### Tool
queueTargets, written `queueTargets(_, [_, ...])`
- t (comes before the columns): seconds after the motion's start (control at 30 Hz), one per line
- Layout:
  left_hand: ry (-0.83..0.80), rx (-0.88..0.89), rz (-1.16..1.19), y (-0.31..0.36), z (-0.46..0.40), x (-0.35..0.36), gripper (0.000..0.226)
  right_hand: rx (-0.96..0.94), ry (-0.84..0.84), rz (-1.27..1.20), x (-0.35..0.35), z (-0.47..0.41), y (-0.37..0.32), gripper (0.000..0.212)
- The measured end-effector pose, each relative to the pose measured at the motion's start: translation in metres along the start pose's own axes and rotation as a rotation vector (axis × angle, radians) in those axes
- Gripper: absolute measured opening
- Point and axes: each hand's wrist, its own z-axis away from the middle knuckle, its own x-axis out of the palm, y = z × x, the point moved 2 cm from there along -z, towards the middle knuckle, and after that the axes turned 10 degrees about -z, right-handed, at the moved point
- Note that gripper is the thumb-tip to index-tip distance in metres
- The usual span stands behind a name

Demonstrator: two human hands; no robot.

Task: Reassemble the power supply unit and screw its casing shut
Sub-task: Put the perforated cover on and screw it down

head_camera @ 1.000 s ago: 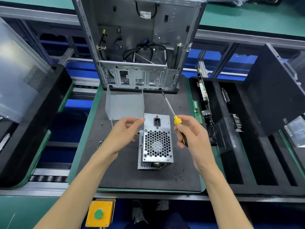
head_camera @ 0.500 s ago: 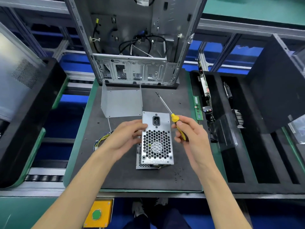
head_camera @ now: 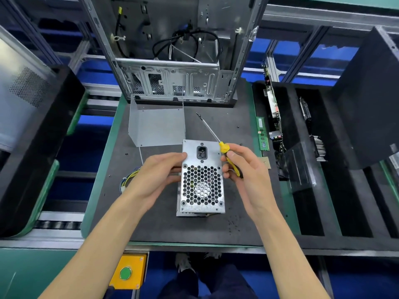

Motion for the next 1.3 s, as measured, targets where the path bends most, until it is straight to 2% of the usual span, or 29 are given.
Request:
queueTargets(0.13, [0.075, -0.06, -0.136, -0.006, 0.016, -0.002, 0.039, -0.018, -0.015, 0.03, 0.0, -0.001, 0.0, 0.019])
queueTargets(0.23, [-0.105, -0.138, -0.181, -0.018, 0.029, 0.001, 0.054, -0.015, -0.027, 0.037, 0.0, -0.001, 0.002, 0.018])
queueTargets(0.3, [-0.197, -0.13, -0.082, -0.024, 0.035, 0.005, 0.044, -0.019, -0.025, 0.05, 0.0, -0.001, 0.004, 0.017])
queueTargets(0.4, [-0.2, -0.099, 0.051, -0.028, 0.036, 0.003, 0.031, -0.025, -0.033, 0.063, 0.0, -0.001, 0.006, 0.018])
queueTargets(0.63, [-0.193, -0.088, 0.18, -0.027, 0.032, 0.004, 0.03, -0.032, -0.042, 0.087, -0.001, -0.001, 0.008, 0.017])
queueTargets(0.8, [-0.258, -0.108, 0.214, -0.029, 0.038, 0.005, 0.033, -0.036, -0.042, 0.096, -0.001, -0.001, 0.009, 0.018])
queueTargets(1.07, [-0.166, -0.124, 0.36, -0.035, 0.039, 0.008, 0.036, -0.032, -0.051, 0.097, 0.002, -0.001, 0.009, 0.018])
queueTargets(1.13, [-0.187, -0.147, 0.427, -0.038, 0.038, 0.01, 0.037, -0.029, -0.044, 0.089, 0.001, -0.001, 0.009, 0.018])
queueTargets(1.23, [-0.214, -0.206, 0.654, -0.044, 0.034, 0.011, 0.042, -0.019, -0.041, 0.078, -0.001, -0.002, 0.009, 0.019])
queueTargets(1.3, [-0.253, -0.205, 0.688, -0.045, 0.032, 0.013, 0.041, -0.018, -0.042, 0.074, -0.001, -0.003, 0.01, 0.019])
